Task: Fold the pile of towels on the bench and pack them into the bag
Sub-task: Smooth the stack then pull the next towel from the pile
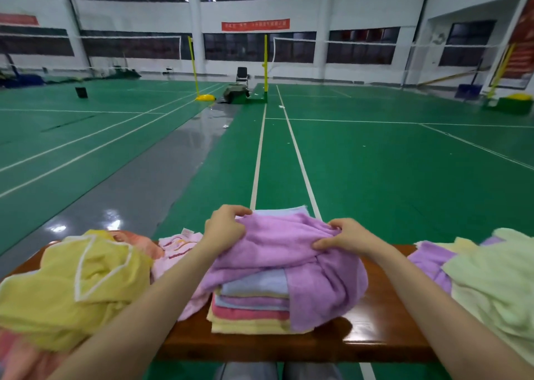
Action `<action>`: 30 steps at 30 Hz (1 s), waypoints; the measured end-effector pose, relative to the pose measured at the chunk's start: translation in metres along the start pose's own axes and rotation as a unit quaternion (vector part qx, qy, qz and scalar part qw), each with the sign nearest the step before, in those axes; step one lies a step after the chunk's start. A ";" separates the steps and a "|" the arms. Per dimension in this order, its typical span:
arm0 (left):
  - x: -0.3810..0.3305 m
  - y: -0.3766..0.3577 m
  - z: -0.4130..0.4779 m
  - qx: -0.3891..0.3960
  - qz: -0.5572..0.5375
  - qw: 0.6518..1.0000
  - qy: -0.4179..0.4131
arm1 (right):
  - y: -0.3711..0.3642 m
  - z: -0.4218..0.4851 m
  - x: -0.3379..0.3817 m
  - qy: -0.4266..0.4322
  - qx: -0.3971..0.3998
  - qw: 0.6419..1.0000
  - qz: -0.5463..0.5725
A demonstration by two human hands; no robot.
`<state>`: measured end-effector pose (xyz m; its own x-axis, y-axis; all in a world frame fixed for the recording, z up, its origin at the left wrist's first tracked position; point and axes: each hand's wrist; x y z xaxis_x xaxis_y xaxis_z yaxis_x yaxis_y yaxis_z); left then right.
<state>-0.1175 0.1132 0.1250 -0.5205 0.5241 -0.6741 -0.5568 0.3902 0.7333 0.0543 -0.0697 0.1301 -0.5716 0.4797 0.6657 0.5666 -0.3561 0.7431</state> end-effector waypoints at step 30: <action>0.020 -0.032 -0.024 0.106 -0.402 0.909 0.022 | 0.007 -0.005 -0.012 0.026 -0.195 0.938 0.285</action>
<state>-0.1260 0.0931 0.0861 -0.0291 -0.0239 -0.9993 -0.6335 0.7738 -0.0001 0.0621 -0.0820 0.1270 -0.2747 0.0862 0.9577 0.5341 -0.8145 0.2265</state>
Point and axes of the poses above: each hand's wrist, its own z-axis towards the middle knuckle, its own y-axis out of the back of the hand, x = y × z, and after that the axes turned 5 degrees about y, right-handed
